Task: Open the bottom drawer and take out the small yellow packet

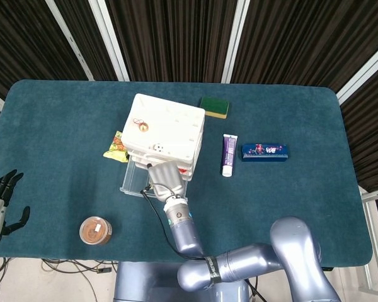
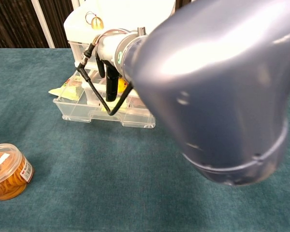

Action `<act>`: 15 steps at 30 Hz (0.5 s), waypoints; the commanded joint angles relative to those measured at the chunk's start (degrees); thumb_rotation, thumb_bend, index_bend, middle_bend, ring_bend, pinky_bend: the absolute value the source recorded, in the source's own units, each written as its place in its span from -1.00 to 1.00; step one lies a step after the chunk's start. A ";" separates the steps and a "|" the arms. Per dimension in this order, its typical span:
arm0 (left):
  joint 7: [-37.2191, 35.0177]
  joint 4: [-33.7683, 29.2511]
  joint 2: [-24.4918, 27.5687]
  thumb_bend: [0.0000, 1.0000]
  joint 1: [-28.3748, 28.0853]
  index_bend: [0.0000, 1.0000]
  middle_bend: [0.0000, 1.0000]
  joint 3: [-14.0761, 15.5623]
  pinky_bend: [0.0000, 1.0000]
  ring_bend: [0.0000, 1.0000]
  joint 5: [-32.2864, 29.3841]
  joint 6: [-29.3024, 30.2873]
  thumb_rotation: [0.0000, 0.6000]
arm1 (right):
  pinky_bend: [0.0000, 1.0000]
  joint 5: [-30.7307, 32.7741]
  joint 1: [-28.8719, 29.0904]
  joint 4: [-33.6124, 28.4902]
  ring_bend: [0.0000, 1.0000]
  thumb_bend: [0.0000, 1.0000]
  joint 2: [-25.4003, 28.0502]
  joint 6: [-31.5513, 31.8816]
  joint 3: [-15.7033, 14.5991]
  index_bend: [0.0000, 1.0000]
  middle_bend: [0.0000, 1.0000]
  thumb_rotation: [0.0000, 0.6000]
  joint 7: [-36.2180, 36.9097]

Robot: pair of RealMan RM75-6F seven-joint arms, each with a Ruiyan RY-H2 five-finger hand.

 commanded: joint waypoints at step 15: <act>-0.09 -0.12 0.20 -0.12 -0.11 -0.87 -0.96 -0.11 -1.00 -1.00 -0.56 -0.38 1.00 | 1.00 2.59 0.08 3.61 1.00 -0.54 -1.35 -3.88 1.12 -0.20 1.00 1.00 -3.71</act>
